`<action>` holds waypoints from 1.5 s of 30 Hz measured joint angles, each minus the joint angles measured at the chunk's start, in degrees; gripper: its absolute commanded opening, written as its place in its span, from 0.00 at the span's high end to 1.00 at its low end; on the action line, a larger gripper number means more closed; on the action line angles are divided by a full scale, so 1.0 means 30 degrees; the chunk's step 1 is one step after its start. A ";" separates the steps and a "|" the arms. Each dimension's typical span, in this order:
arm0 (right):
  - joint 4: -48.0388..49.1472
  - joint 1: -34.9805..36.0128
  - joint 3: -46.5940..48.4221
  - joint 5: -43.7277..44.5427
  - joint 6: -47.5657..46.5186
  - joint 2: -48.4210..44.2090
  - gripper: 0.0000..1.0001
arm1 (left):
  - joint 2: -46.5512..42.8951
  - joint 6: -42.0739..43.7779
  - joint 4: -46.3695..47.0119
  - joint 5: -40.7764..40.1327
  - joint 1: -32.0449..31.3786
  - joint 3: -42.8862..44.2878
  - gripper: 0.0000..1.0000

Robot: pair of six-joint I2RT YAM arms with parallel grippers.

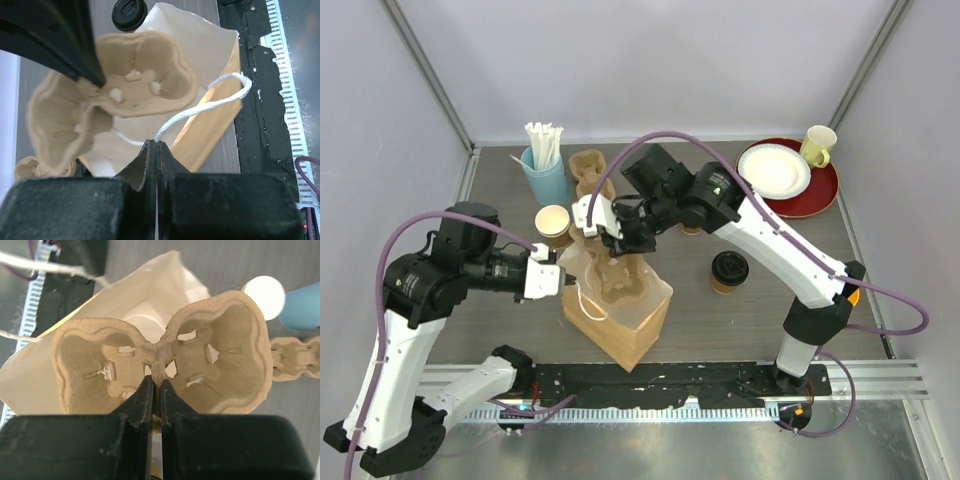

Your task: Pack the takeout coffee

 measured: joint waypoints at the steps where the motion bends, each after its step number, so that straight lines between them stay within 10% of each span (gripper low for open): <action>1: -0.0160 0.0248 -0.0328 0.0015 -0.0219 0.0015 0.99 | -0.0153 -0.0073 -0.0051 0.0015 -0.0015 0.0007 1.00; 19: -0.2288 0.4692 -0.1501 0.2237 -0.0554 -0.0539 0.99 | 0.0102 0.3701 -0.0350 -0.0831 -0.0080 -0.0087 0.98; 24: -0.1814 0.4699 -0.2441 0.2208 -0.0532 -0.0707 0.99 | 0.0379 0.3483 -0.0379 -0.1209 -0.0080 0.0612 0.18; 26: -0.1647 0.4707 -0.2987 0.2251 -0.0452 -0.0838 0.99 | 0.0342 0.1894 -0.0255 -0.1967 -0.0080 0.0925 0.13; 37: -0.0874 0.4728 -0.3213 0.2718 -0.0423 -0.1297 0.99 | 0.1494 -1.2342 0.1341 -0.4765 0.1311 0.2907 0.27; 45: -0.0066 0.4728 -0.3832 0.2463 -0.0670 -0.1508 0.99 | 0.4626 -1.3085 0.0648 -0.3920 0.2521 0.1705 0.36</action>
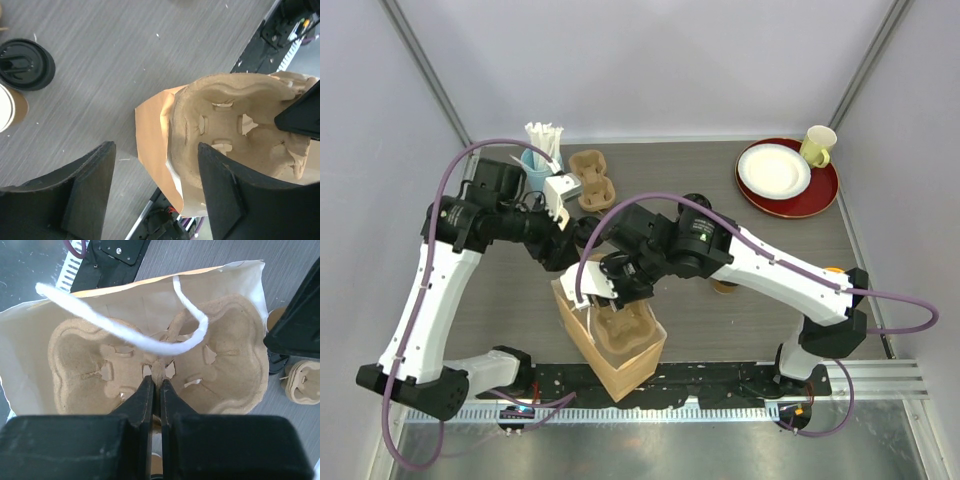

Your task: Pack the takeout coffee

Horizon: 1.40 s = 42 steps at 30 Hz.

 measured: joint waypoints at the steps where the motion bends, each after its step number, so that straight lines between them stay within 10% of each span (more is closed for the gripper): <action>1: 0.0146 0.0000 -0.0175 -0.0051 0.0000 -0.0044 0.99 | 0.0109 0.0124 -0.0087 0.0051 0.0007 -0.0175 0.38; 21: 0.0969 0.0860 -0.2215 -0.0306 -0.0481 -0.0452 0.99 | -0.0532 0.2987 -0.0459 0.1151 -0.0007 -0.2739 0.50; 26: 0.1632 0.0838 -0.3111 -0.0444 -0.0255 -0.0510 0.99 | -0.0546 0.2943 -0.0546 0.0758 -0.0036 -0.3126 0.76; 28: 0.2040 0.0838 -0.3563 -0.0459 -0.0160 -0.0692 0.99 | -0.0546 0.3089 -0.0561 0.1166 -0.0051 -0.3126 1.00; 42: 0.3978 -0.0153 -0.5982 -0.1093 0.0007 -0.0758 0.99 | -0.4211 -0.0627 0.2310 0.3279 -0.0656 -0.5195 1.00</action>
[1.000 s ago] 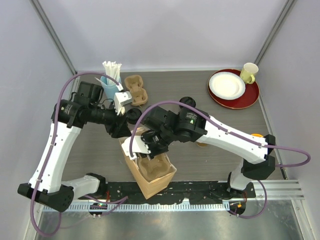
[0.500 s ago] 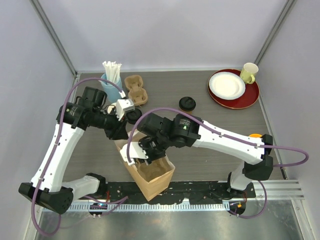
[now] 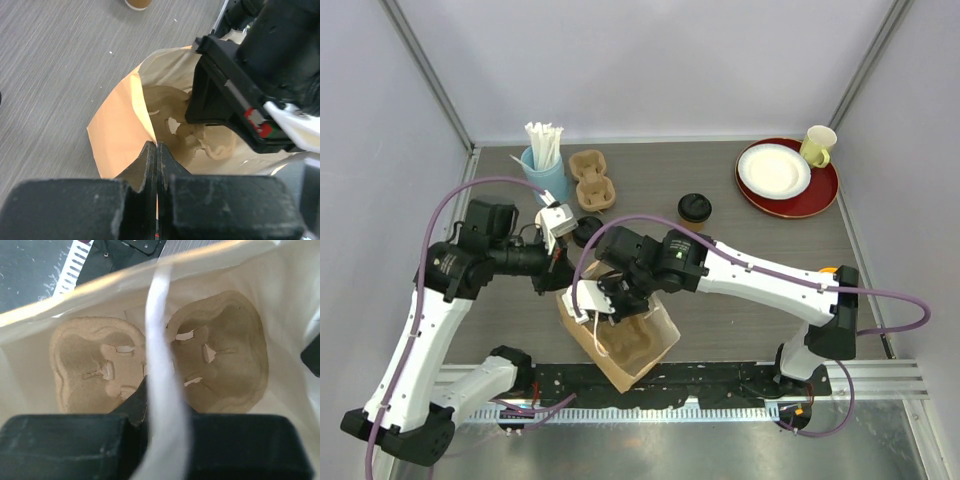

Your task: Pack the takeout coffee

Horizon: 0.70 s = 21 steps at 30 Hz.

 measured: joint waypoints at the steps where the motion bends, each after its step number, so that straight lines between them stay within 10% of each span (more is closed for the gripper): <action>1: 0.0168 -0.0073 -0.0211 -0.0015 -0.0036 0.0022 0.99 | -0.0226 -0.0495 0.0561 0.0146 -0.0022 -0.0335 1.00; 21: 0.3111 -0.1632 -0.3687 -0.2120 0.0087 0.0597 0.99 | 0.0474 -0.1967 0.5982 0.0699 -0.0109 -0.2492 1.00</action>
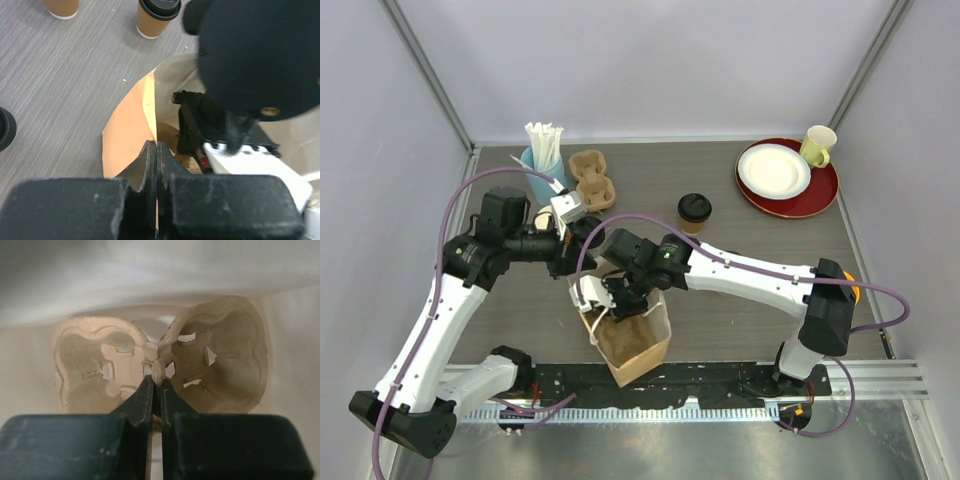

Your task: Pack the takeout coffee

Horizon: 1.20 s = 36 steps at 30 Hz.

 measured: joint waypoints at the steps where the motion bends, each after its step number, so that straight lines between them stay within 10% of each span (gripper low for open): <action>1: 0.0838 -0.0226 -0.0772 0.0015 0.0335 -0.0022 0.99 | 0.0015 0.0000 0.0044 -0.0058 0.0000 -0.0044 1.00; 28: 0.2455 -0.1705 -0.2506 0.0991 -0.1800 0.2565 0.97 | 0.3432 0.5479 -0.2310 -0.1530 0.0510 0.3978 1.00; 32: 0.2244 -0.1778 -0.2353 0.0991 -0.1800 0.2572 0.59 | 0.2892 0.5872 -0.2688 -0.1851 -0.0073 0.3738 1.00; 36: 0.1778 -0.1756 -0.2098 0.1406 -0.1792 0.2572 0.44 | 0.2331 0.5399 -0.2732 -0.2127 -0.0503 0.3614 1.00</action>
